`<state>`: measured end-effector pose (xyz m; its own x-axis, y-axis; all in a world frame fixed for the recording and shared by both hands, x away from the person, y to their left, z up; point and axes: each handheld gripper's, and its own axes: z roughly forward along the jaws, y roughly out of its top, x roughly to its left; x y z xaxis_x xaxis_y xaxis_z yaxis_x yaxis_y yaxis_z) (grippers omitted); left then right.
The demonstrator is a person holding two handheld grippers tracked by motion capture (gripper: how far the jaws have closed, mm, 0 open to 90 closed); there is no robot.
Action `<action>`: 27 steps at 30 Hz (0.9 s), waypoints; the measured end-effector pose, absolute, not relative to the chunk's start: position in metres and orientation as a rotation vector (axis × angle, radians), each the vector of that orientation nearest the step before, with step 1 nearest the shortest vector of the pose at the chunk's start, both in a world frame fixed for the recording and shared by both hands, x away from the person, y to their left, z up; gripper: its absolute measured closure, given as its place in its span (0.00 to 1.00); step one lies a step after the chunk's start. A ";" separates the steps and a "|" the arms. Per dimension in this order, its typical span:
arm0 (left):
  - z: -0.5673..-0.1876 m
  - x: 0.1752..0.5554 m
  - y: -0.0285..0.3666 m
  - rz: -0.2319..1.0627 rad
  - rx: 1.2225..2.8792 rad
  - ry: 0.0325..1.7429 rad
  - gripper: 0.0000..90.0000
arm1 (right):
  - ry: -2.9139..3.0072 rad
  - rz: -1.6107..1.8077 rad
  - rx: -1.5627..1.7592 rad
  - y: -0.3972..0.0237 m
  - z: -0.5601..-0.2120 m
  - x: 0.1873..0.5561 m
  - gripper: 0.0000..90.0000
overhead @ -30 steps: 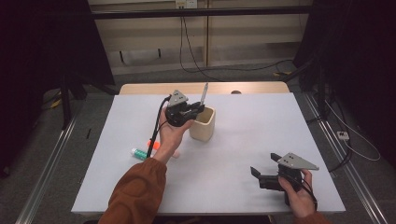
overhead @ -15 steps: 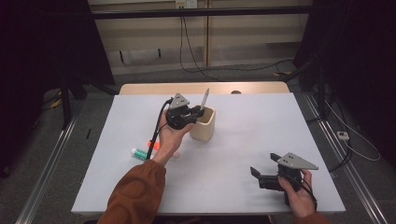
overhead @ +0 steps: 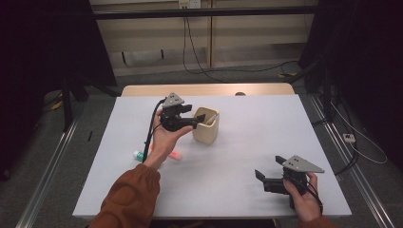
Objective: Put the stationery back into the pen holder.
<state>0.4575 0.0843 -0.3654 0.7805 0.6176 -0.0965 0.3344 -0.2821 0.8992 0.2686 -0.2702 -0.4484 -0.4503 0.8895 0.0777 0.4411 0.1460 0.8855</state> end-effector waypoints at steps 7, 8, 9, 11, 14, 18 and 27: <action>-0.358 0.453 0.114 0.320 1.872 0.759 0.16 | 1.953 1.255 1.273 -0.270 -0.449 0.270 0.07; -0.358 0.452 0.117 0.315 1.871 0.760 0.15 | 1.955 1.253 1.272 -0.270 -0.449 0.270 0.07; -0.357 0.451 0.121 0.313 1.874 0.758 0.14 | 1.957 1.254 1.271 -0.270 -0.449 0.270 0.07; -0.356 0.449 0.127 0.312 1.876 0.766 0.13 | 1.957 1.252 1.272 -0.270 -0.449 0.270 0.07; -0.356 0.446 0.135 0.315 1.878 0.759 0.09 | 1.956 1.253 1.273 -0.270 -0.449 0.270 0.07; -0.357 0.440 0.142 0.305 1.870 0.747 0.06 | 1.956 1.252 1.272 -0.270 -0.449 0.270 0.07; -0.362 0.429 0.150 0.340 1.900 0.754 0.07 | 1.961 1.254 1.272 -0.269 -0.449 0.270 0.07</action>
